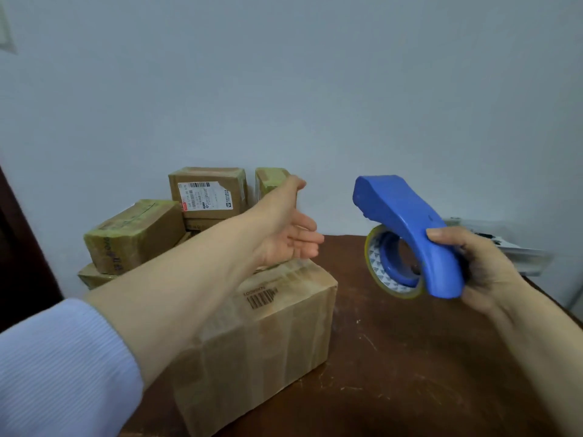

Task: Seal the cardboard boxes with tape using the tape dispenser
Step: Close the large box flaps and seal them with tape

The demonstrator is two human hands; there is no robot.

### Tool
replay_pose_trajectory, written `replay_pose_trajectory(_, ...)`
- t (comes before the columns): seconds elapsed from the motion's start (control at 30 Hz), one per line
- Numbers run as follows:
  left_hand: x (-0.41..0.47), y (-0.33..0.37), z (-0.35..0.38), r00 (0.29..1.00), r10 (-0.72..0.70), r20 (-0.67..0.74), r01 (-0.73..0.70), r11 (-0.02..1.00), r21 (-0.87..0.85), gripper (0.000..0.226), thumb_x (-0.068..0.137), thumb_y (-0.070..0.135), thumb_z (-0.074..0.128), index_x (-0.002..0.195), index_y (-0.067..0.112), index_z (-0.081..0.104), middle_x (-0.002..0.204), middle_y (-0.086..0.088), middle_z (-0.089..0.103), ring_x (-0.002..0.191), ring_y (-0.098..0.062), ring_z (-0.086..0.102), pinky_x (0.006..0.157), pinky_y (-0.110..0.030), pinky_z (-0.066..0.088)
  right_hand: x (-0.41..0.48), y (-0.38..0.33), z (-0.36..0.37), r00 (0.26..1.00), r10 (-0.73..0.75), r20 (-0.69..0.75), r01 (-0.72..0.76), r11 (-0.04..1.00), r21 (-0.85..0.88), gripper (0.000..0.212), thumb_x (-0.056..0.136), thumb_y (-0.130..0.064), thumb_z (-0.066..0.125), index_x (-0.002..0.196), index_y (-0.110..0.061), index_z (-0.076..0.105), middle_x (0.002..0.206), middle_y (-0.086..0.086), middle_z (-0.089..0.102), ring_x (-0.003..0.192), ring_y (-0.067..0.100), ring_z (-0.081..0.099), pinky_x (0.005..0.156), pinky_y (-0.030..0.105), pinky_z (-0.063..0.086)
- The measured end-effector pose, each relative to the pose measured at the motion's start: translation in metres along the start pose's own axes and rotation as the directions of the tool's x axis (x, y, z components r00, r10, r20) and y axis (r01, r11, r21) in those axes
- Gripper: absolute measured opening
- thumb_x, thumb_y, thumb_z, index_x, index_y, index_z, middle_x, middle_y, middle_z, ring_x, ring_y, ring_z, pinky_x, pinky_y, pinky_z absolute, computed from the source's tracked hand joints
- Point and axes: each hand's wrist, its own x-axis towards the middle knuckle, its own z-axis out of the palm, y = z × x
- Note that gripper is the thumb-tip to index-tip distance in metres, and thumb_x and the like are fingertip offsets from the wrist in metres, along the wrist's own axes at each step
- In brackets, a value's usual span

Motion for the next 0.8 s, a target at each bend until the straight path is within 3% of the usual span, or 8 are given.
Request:
replay_pose_trajectory(0.1,0.006,0.007,0.009,0.995,-0.049,0.086,0.055,0.996,-0.072,0.084,0.088,0.07,0.031,0.115,-0.005,0.054,0.115,-0.024,0.063,0.099,-0.031,0.062,0.058,-0.027,0.05,-0.003,-0.002,0.002,0.999,-0.025,0.041,0.024,1.0,0.015,0.061,0.0,-0.038,0.089,0.053,-0.013,0.072,0.057,0.004,0.064,0.043,0.015,0.059,0.043,0.023,0.05)
replay_pose_trajectory(0.17,0.005,0.01,0.014,0.992,-0.041,0.122,0.053,0.994,-0.1,0.083,0.087,0.071,0.033,0.113,-0.005,0.056,0.111,-0.021,0.065,0.092,-0.028,0.063,0.052,-0.024,0.048,-0.004,-0.002,0.002,0.997,-0.024,0.07,0.024,1.0,-0.006,0.063,-0.004,-0.038,0.088,0.051,-0.013,0.072,0.055,0.004,0.064,0.043,0.015,0.059,0.044,0.024,0.051)
replay_pose_trajectory(0.23,0.005,0.011,0.019,0.993,-0.011,0.117,0.024,0.994,-0.11,0.075,0.088,0.066,0.041,0.111,-0.003,0.059,0.097,-0.015,0.067,0.079,-0.023,0.061,0.049,-0.022,0.044,-0.007,-0.003,0.004,0.994,-0.015,0.106,0.019,0.999,-0.037,0.063,-0.004,-0.038,0.088,0.051,-0.012,0.072,0.054,0.005,0.063,0.043,0.015,0.059,0.045,0.024,0.052)
replay_pose_trajectory(0.33,0.006,0.013,0.024,0.996,0.046,0.071,-0.036,0.991,-0.128,0.04,0.088,0.044,0.056,0.099,0.006,0.06,0.074,-0.009,0.06,0.06,-0.019,0.051,0.05,-0.022,0.037,-0.009,-0.004,0.007,0.989,-0.007,0.149,0.018,0.997,-0.075,0.064,-0.003,-0.038,0.088,0.053,-0.011,0.072,0.055,0.005,0.064,0.044,0.016,0.059,0.046,0.026,0.051)
replay_pose_trajectory(0.47,0.008,0.012,0.024,0.997,0.052,0.057,-0.043,0.988,-0.148,0.013,0.089,0.026,0.062,0.085,0.014,0.06,0.074,-0.005,0.056,0.059,-0.014,0.049,0.045,-0.018,0.037,-0.01,-0.005,0.008,0.979,-0.006,0.205,0.023,0.996,-0.081,0.064,-0.001,-0.037,0.089,0.056,-0.011,0.074,0.057,0.006,0.065,0.045,0.016,0.06,0.045,0.025,0.053)
replay_pose_trajectory(0.63,0.005,0.015,0.018,0.995,0.071,0.067,-0.061,0.987,-0.148,0.026,0.085,0.036,0.068,0.08,0.012,0.06,0.071,-0.006,0.058,0.059,-0.014,0.053,0.05,-0.018,0.04,-0.008,-0.004,0.006,0.975,-0.017,0.222,0.047,0.99,-0.131,0.068,0.002,-0.039,0.09,0.061,-0.009,0.074,0.064,0.009,0.066,0.051,0.019,0.062,0.048,0.027,0.053)
replay_pose_trajectory(0.8,0.005,0.016,0.012,0.994,0.084,0.064,-0.074,0.987,-0.143,0.019,0.09,0.028,0.065,0.081,0.011,0.061,0.075,-0.007,0.058,0.056,-0.013,0.054,0.04,-0.014,0.042,-0.006,-0.003,0.007,0.983,-0.004,0.184,0.042,0.978,-0.203,0.084,0.0,-0.039,0.09,0.069,0.002,0.066,0.061,0.015,0.064,0.048,0.022,0.061,0.042,0.027,0.049)
